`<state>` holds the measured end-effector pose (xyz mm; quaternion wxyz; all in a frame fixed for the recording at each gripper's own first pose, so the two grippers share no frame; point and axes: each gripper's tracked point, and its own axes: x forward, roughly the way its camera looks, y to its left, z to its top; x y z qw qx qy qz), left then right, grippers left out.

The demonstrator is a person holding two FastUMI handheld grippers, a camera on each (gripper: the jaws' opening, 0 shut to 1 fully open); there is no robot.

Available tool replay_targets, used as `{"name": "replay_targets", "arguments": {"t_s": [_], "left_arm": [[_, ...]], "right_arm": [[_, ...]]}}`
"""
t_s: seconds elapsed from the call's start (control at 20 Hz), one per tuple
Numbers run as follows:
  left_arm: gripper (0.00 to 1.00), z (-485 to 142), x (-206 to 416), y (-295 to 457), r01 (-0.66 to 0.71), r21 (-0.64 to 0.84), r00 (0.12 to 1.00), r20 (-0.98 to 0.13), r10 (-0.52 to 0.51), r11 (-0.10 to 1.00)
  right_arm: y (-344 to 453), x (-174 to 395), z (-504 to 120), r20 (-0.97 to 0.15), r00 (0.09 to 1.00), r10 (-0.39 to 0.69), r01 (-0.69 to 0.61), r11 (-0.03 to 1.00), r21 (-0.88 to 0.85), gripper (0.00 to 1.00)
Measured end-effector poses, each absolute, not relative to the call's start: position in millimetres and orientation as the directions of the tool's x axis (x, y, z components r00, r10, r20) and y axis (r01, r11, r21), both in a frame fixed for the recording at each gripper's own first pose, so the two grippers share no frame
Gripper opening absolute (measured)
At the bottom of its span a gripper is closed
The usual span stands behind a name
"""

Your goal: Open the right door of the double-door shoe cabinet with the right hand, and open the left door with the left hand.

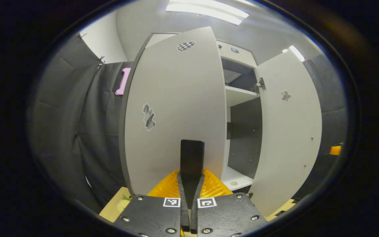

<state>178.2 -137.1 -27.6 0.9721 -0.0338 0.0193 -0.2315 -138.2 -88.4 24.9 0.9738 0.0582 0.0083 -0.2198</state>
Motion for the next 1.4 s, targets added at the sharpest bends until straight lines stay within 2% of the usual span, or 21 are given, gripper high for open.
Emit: {"name": "replay_targets", "arguments": {"t_s": [0.2, 0.25, 0.3, 0.8, 0.85, 0.9, 1.05, 1.2, 1.25, 1.3, 1.4], "left_arm": [[0.04, -28, 174, -130, 0.455, -0.081, 0.889, -0.021, -0.458, 0.887], [0.04, -27, 173, -129, 0.454, -0.081, 0.889, -0.017, -0.457, 0.887], [0.04, -27, 172, -128, 0.454, -0.08, 0.89, -0.014, -0.456, 0.887], [0.04, -25, 166, -117, 0.45, -0.073, 0.892, -0.007, -0.452, 0.89], [0.04, -24, 166, -116, 0.45, -0.078, 0.892, -0.005, -0.451, 0.89], [0.04, -23, 166, -112, 0.446, -0.087, 0.894, -0.003, -0.448, 0.891], [0.02, -21, 167, -100, 0.415, -0.127, 0.909, 0.016, -0.417, 0.901], [0.04, -20, 168, -93, 0.395, -0.102, 0.918, 0.025, -0.395, 0.913], [0.04, -19, 168, -90, 0.392, -0.104, 0.92, 0.031, -0.391, 0.914], [0.04, -20, 169, -90, 0.389, -0.116, 0.921, 0.041, -0.386, 0.914], [0.03, -18, 169, -88, 0.384, -0.132, 0.923, 0.051, -0.38, 0.914]], "right_arm": [[-77, -134, 22, -0.048, 0.913, -0.406, 0.409, 0.907, 0.101, 0.97], [-75, -133, 22, -0.048, 0.913, -0.405, 0.408, 0.908, 0.098, 0.92], [-73, -133, 22, -0.046, 0.914, -0.404, 0.407, 0.909, 0.096, 0.97], [-55, -123, 28, -0.021, 0.922, -0.387, 0.387, 0.915, 0.109, 0.97], [-54, -123, 27, -0.023, 0.922, -0.385, 0.385, 0.916, 0.108, 0.92], [-53, -121, 27, -0.023, 0.924, -0.381, 0.381, 0.918, 0.109, 0.97], [-48, -118, 27, -0.019, 0.929, -0.37, 0.369, 0.922, 0.112, 0.97], [-44, -117, 27, -0.019, 0.932, -0.363, 0.362, 0.926, 0.107, 0.97], [-43, -115, 28, -0.018, 0.934, -0.358, 0.358, 0.928, 0.108, 0.92], [-40, -113, 27, -0.017, 0.935, -0.354, 0.354, 0.929, 0.109, 0.97], [-36, -110, 27, -0.017, 0.938, -0.346, 0.345, 0.932, 0.111, 0.97]]}}
